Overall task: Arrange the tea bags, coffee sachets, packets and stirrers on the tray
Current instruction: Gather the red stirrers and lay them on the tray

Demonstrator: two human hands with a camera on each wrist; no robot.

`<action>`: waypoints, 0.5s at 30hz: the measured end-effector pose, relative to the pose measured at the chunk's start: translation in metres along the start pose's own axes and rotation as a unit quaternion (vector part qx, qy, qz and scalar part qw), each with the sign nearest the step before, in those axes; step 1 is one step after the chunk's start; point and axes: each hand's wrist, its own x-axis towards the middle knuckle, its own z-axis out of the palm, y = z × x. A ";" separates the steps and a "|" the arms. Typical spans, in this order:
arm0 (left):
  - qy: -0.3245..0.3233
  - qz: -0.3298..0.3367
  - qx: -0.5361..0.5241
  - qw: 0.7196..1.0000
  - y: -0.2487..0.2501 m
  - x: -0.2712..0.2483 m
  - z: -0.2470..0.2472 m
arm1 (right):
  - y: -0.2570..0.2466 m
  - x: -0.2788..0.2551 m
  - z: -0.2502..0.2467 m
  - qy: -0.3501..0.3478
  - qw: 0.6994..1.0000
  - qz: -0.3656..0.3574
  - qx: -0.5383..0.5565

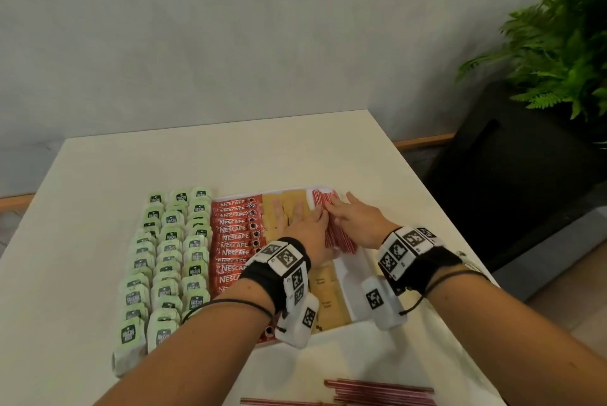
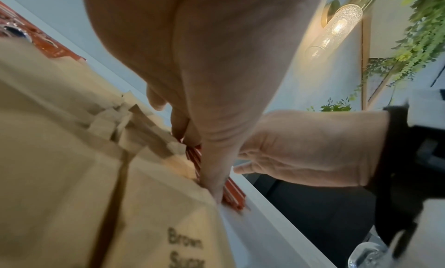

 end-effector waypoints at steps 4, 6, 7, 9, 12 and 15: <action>-0.013 -0.004 -0.022 1.000 -0.001 0.000 -0.002 | 0.011 -0.014 0.002 -0.003 0.998 -0.028 0.058; -0.018 0.008 -0.023 1.000 0.000 0.001 -0.005 | 0.016 -0.021 0.006 -0.034 0.996 -0.037 0.070; -0.022 0.013 -0.020 0.999 0.000 0.001 -0.006 | 0.018 -0.022 0.009 -0.051 0.995 -0.041 0.072; -0.031 0.016 -0.012 0.999 0.000 0.002 -0.008 | 0.018 -0.023 0.014 -0.074 0.994 -0.044 0.062; -0.036 0.008 -0.007 0.999 -0.002 0.002 -0.010 | 0.017 -0.024 0.016 -0.067 0.996 -0.048 0.042; -0.039 0.001 -0.002 0.999 -0.004 0.002 -0.012 | 0.016 -0.029 0.015 -0.064 0.996 -0.058 0.017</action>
